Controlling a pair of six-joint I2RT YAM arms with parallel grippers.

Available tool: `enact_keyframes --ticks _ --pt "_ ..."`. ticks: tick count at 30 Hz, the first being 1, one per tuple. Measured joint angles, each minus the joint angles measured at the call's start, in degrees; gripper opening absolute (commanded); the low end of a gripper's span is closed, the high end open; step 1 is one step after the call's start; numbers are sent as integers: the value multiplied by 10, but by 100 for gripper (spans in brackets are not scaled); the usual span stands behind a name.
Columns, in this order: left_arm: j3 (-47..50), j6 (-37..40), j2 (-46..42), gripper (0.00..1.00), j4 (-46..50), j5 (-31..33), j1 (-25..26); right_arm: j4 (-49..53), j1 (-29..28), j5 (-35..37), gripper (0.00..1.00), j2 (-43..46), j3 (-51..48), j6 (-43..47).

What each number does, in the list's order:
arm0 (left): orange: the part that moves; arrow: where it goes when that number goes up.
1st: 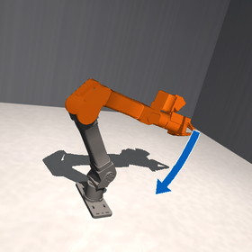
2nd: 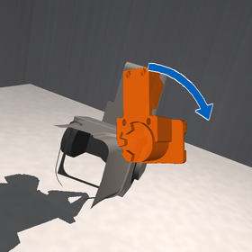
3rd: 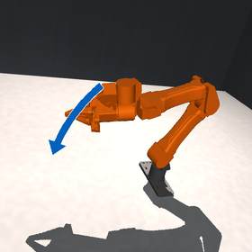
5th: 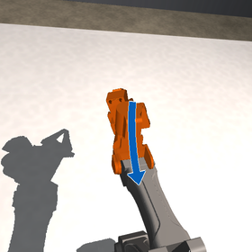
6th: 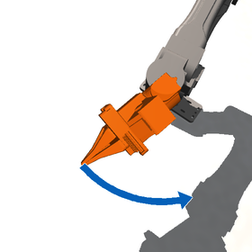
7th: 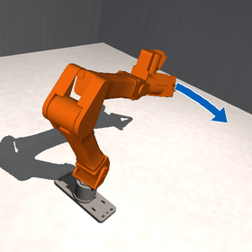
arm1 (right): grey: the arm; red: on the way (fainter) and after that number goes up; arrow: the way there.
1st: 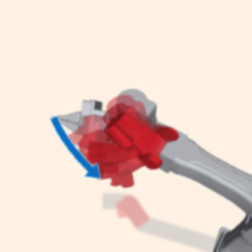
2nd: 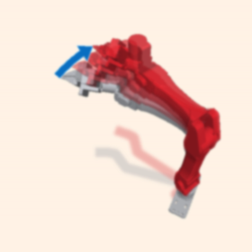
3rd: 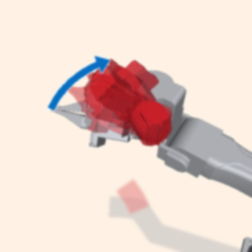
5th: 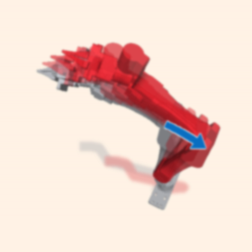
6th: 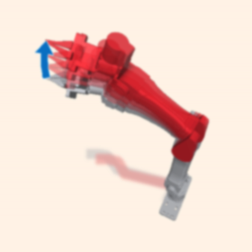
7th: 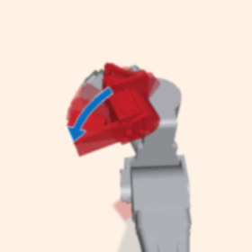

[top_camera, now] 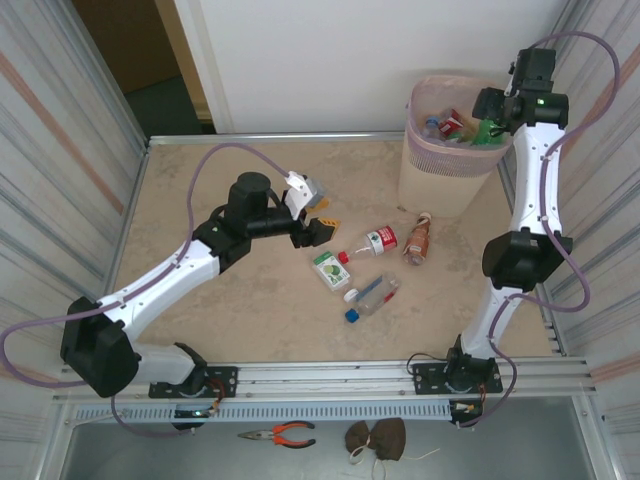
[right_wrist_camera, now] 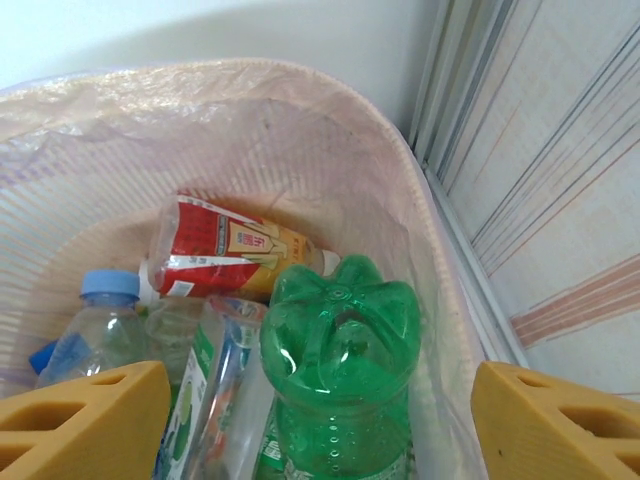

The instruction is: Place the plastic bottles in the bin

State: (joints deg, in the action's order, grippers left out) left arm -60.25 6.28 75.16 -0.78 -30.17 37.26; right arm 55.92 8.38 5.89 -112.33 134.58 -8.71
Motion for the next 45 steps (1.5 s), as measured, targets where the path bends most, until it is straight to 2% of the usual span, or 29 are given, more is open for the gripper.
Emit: enact_keyframes --ticks 2,5,11,18,21,28,32,35,40,45 --pt "1 -3 -2 62 0 0 0 0 0 -9 54 3 0 -1" --pt "1 -6 -6 62 -1 1 0 1 0 -26 45 3 0 -2" --pt "6 -8 -16 62 -9 2 0 -1 1 -47 40 -5 1 -3" --pt "8 -11 -16 62 -12 10 0 -19 12 -49 36 -70 11 -10" --pt "8 -16 -16 62 -14 13 0 -21 15 -40 36 -101 18 -2" --pt "8 -22 -14 62 -21 15 0 -19 18 -56 38 -104 25 -3" --pt "8 -26 -12 62 -21 16 0 -20 18 -59 46 -102 25 -7" --pt "8 -35 -12 62 -20 16 0 -19 18 -67 48 -97 25 -14" --pt "7 -63 -12 63 1 27 0 -18 17 -76 49 -68 24 -29" --pt "0 -123 -8 63 52 59 0 -17 18 -86 50 2 6 -33"
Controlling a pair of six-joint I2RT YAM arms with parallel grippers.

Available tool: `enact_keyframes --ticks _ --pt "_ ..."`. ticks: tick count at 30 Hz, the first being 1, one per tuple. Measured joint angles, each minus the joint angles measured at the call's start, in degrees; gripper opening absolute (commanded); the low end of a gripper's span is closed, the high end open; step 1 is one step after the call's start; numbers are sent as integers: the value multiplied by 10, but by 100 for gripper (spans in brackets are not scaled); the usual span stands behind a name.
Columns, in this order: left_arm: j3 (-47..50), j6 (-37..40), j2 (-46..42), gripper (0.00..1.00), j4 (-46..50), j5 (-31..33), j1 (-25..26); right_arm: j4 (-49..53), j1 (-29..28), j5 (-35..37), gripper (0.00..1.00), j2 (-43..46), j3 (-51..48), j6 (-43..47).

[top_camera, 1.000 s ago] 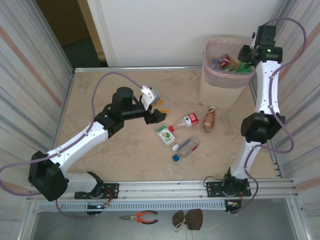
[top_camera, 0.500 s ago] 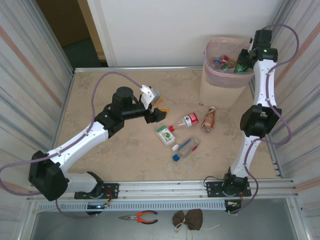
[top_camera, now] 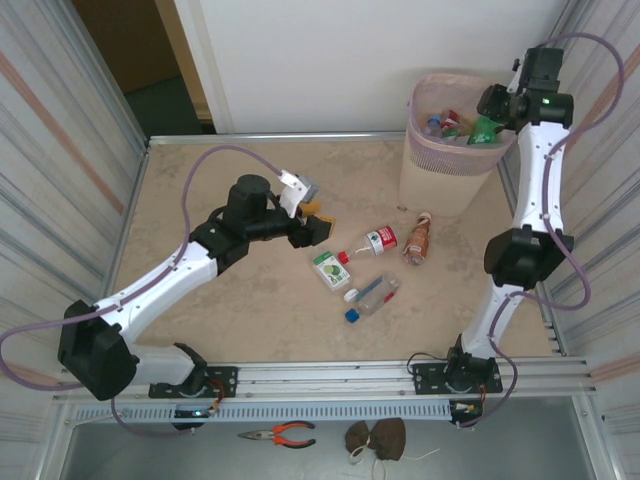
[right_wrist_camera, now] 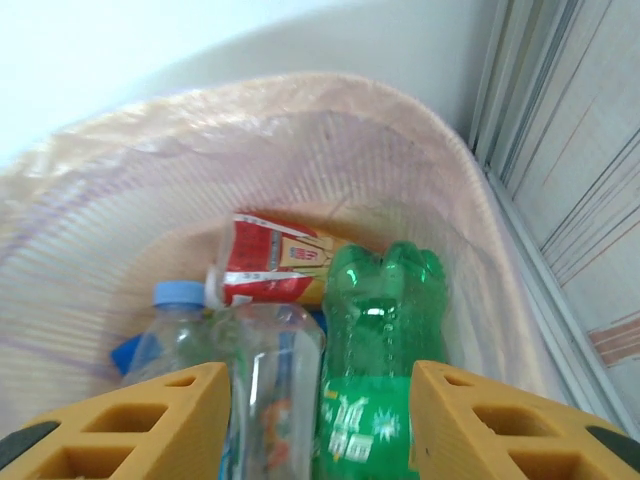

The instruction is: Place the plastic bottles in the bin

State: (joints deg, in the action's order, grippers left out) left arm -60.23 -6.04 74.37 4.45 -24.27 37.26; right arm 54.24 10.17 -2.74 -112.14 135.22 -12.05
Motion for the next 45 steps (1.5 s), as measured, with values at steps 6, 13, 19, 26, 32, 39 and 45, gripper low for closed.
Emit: enact_keyframes --ticks 6,13,19,26,32,39,45 --pt "-1 -96 3 60 56 44 2 -10 9 -9 50 121 -86 -13" --pt "0 -239 17 62 116 110 12 -48 48 -30 50 263 -268 -41" --pt "-1 -400 62 64 213 206 40 -65 49 -53 50 344 -394 -58" --pt "-63 -543 149 72 320 250 66 -73 49 -70 50 403 -466 -70" --pt "-139 -618 235 78 362 246 75 -80 49 -80 51 420 -481 -70" --pt "-226 -660 345 83 385 218 78 -82 49 -92 51 436 -496 -70" --pt "-282 -685 397 81 408 212 78 -86 46 -95 52 439 -496 -70"
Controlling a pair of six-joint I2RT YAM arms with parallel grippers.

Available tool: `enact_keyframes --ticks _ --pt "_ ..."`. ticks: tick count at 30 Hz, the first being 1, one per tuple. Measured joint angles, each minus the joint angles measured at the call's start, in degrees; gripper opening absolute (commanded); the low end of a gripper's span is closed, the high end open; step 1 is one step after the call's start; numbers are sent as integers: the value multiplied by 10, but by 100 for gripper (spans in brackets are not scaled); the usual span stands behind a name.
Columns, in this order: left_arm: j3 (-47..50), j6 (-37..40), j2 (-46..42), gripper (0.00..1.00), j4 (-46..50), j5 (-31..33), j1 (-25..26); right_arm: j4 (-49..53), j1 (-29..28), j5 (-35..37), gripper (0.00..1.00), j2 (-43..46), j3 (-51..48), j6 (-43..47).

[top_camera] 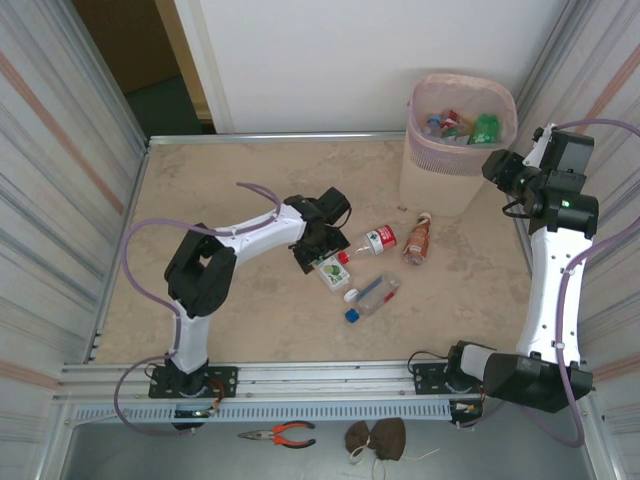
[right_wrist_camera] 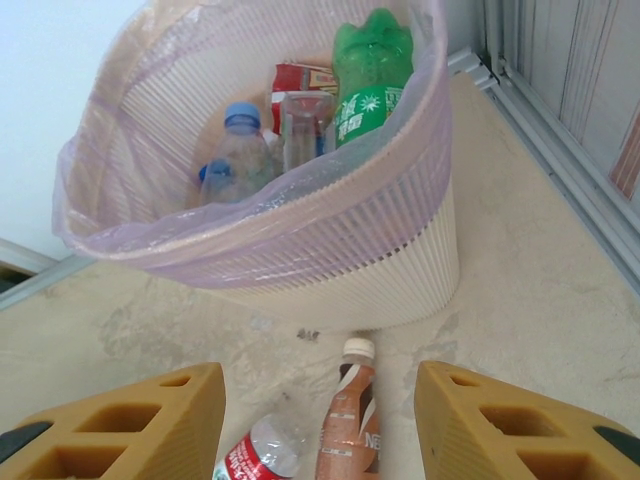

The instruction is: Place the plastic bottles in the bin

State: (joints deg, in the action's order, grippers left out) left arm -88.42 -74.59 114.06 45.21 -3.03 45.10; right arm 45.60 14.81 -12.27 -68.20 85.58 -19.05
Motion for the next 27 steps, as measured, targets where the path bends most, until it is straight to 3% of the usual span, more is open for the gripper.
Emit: enact_keyframes --ticks 11,19,27 --pt "-5 -38 34 79 17 -6 -15 0 -22 1 52 0 0 2" --pt "-4 -50 38 66 15 -10 -28 0 -25 3 51 0 0 2" --pt "5 -49 30 61 8 -10 -41 0 -25 2 50 0 0 2"
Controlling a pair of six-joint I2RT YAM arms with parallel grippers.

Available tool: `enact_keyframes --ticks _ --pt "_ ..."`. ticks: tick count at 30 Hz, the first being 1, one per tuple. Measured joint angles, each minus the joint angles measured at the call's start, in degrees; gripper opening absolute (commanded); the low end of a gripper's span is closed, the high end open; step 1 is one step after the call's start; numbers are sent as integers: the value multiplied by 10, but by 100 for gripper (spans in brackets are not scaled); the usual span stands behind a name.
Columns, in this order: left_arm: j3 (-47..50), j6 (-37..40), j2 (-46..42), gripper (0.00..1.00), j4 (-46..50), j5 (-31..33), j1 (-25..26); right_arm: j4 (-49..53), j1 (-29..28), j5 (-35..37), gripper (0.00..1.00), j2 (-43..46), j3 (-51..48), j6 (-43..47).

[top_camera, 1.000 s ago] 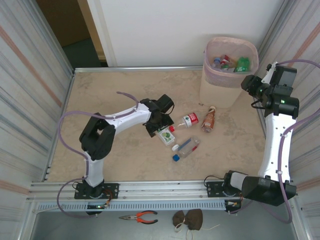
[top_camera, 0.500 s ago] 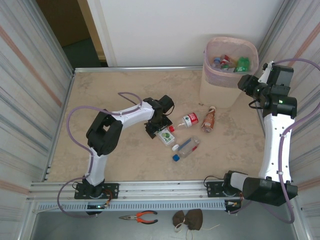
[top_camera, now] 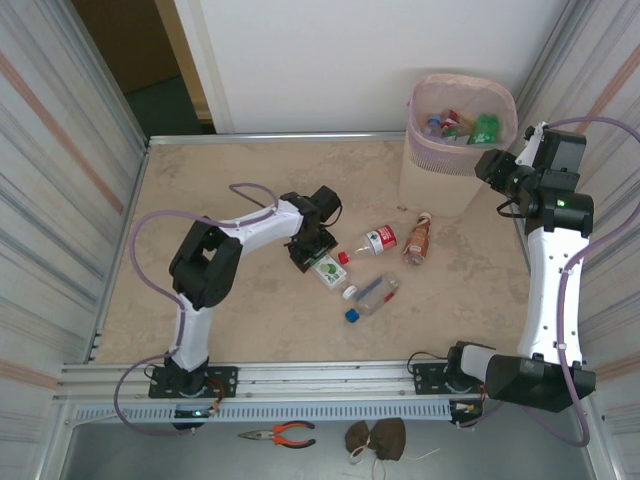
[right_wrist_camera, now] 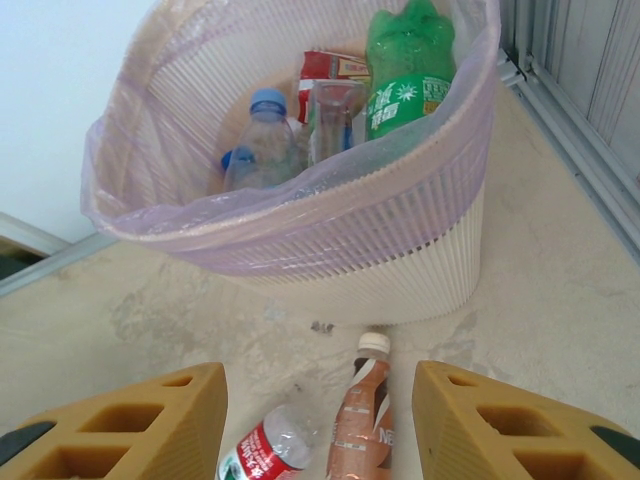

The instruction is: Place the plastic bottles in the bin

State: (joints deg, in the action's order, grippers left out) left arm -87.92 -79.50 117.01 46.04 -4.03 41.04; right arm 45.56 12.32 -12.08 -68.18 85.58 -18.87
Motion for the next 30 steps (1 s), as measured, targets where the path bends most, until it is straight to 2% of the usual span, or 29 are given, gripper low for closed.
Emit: enact_keyframes --ticks 5,9,13,19,22,30 --pt "28 20 -35 61 -5 20 -6 -10 0 -19 50 11 -4 -1" --pt "60 61 -105 60 -40 41 -9 -36 -2 -59 50 39 -29 -10" --pt "101 132 -199 55 -106 58 -9 -76 -12 -106 50 67 -62 -28" --pt "181 279 -328 54 -241 61 -10 -137 -45 -165 52 91 -101 -51" --pt "224 354 -388 55 -314 40 -13 -174 -63 -200 53 102 -119 -62" --pt "278 527 -507 55 -468 -85 -31 -263 -146 -271 56 134 -150 -62"
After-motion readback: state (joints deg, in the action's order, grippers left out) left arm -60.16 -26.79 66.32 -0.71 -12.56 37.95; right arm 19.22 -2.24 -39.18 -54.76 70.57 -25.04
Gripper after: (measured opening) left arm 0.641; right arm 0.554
